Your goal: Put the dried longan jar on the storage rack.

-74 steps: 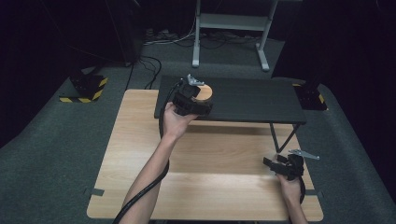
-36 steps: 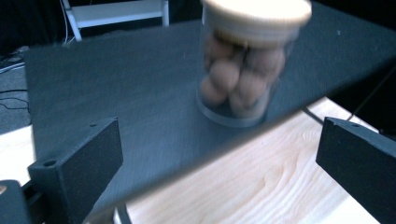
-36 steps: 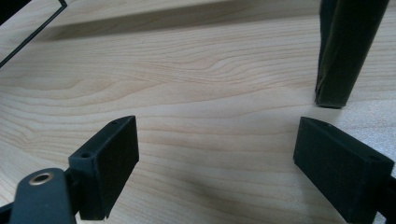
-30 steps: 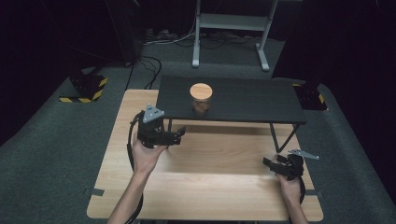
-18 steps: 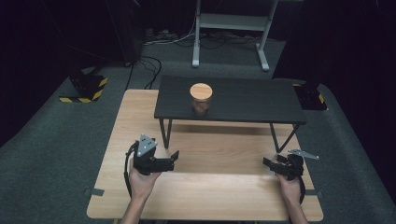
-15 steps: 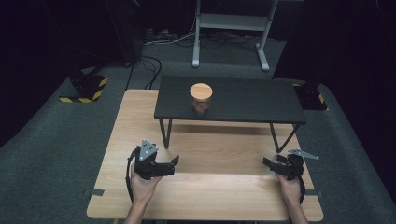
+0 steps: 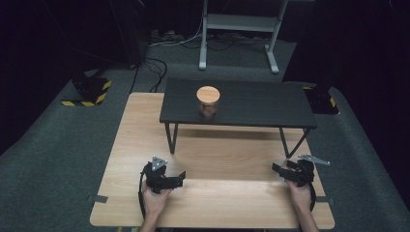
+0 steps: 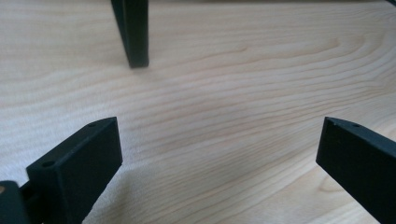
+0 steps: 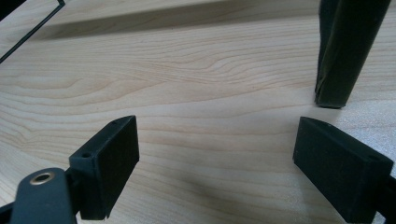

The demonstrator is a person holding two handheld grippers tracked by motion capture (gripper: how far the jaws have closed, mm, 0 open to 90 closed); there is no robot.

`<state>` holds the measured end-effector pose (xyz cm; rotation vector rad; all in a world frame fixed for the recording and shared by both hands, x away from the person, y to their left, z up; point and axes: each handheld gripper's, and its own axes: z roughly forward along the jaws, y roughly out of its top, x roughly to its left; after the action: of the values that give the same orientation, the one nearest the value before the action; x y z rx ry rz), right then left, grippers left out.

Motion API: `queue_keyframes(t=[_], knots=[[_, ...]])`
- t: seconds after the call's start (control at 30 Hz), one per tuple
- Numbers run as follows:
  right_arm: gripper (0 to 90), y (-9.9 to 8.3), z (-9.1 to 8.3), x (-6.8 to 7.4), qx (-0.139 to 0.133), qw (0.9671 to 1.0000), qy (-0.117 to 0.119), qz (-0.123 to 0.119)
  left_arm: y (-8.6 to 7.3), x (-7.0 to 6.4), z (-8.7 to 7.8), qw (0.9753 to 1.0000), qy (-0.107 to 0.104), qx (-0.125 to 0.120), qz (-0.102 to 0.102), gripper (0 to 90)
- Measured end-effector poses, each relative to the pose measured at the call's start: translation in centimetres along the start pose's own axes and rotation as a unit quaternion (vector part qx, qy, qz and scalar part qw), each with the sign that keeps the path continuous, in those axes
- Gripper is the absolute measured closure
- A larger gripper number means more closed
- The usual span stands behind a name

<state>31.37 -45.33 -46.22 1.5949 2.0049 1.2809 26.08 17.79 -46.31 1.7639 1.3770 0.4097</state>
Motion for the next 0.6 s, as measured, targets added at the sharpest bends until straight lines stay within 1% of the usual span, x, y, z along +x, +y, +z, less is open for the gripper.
queue_keyframes(t=[0.1,0.17,0.23,0.43,0.6], knots=[[13.8,0.0,0.0,0.0,0.0,1.0,0.0,0.0,-0.3,0.11,0.23,0.9999,0.002,-0.001,-0.01,0.4],[13.8,-0.01,0.0,-0.03,0.0,1.0,0.001,0.001,-0.38,0.15,0.23,0.9999,0.003,-0.005,-0.01,0.4],[13.8,-0.01,-0.01,-0.04,0.0,1.0,0.001,0.001,-0.36,0.19,0.29,0.9999,0.003,-0.002,-0.011,0.4],[13.8,-0.01,0.0,0.01,0.0,1.0,0.0,0.0,-0.55,0.48,0.2,0.9997,-0.001,-0.006,-0.023,0.4],[14.0,0.0,0.0,0.08,0.0,1.0,-0.002,-0.001,-0.57,0.31,0.18,0.9997,0.002,-0.005,-0.022,0.4]])
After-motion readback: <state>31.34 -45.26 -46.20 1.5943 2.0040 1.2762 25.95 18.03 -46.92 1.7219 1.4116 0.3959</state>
